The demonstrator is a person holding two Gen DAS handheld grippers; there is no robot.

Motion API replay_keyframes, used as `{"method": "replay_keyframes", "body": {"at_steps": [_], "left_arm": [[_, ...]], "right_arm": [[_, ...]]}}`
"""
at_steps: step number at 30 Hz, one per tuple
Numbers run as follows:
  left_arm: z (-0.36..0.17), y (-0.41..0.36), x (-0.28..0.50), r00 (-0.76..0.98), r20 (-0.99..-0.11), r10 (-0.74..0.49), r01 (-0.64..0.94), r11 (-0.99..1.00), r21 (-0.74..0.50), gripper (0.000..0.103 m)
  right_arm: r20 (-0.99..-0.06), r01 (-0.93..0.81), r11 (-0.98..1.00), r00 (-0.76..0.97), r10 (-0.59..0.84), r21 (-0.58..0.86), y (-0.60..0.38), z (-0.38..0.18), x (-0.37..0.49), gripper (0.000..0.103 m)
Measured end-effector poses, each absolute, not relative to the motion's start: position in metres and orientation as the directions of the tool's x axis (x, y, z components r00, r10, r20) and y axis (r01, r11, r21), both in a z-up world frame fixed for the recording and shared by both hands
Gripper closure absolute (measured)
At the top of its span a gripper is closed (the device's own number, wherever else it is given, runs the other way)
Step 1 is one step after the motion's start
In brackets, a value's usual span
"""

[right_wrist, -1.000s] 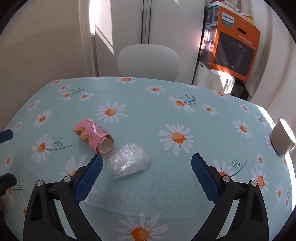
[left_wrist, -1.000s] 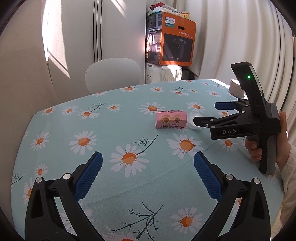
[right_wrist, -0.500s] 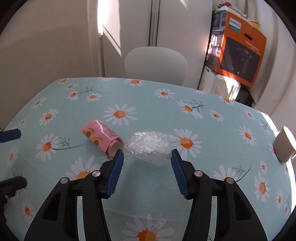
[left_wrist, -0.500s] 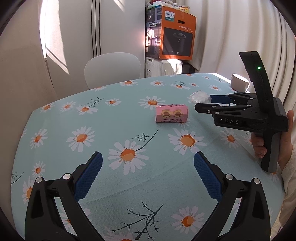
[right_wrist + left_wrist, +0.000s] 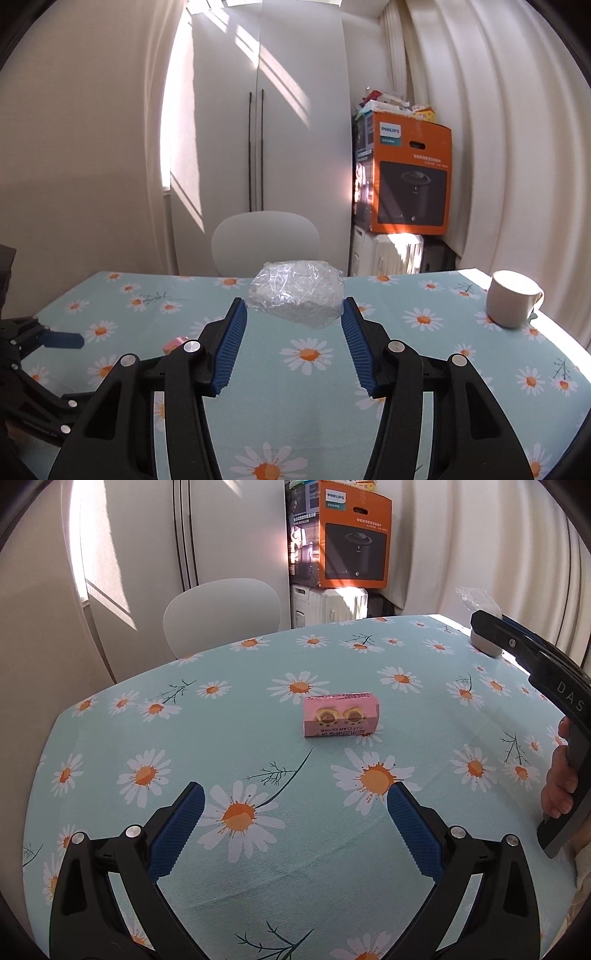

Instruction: Collect trash

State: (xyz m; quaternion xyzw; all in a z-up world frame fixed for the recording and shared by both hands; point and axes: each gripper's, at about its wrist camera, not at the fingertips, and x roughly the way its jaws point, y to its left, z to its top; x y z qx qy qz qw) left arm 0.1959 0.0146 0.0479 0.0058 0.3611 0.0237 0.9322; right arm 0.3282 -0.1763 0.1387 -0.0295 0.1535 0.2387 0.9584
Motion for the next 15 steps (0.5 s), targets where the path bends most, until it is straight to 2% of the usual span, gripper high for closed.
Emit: {"method": "replay_keyframes", "body": {"at_steps": [4, 11, 15], "left_arm": [[0.044, 0.012, 0.222, 0.722, -0.691, 0.0, -0.02, 1.0, -0.02, 0.006], [0.04, 0.001, 0.255, 0.703, -0.711, 0.005, -0.016, 1.0, -0.009, 0.006], [0.035, 0.0, 0.272, 0.673, -0.739, -0.024, -0.018, 0.999, -0.049, 0.008]], "right_arm": [[-0.309, -0.469, 0.883, 0.838, 0.45, 0.015, -0.176, 0.139, 0.327, 0.053], [-0.309, -0.468, 0.883, 0.838, 0.45, 0.015, -0.176, 0.138, 0.328, 0.053], [-0.311, -0.47, 0.882, 0.837, 0.451, 0.015, -0.175, 0.137, 0.33, 0.053]]}}
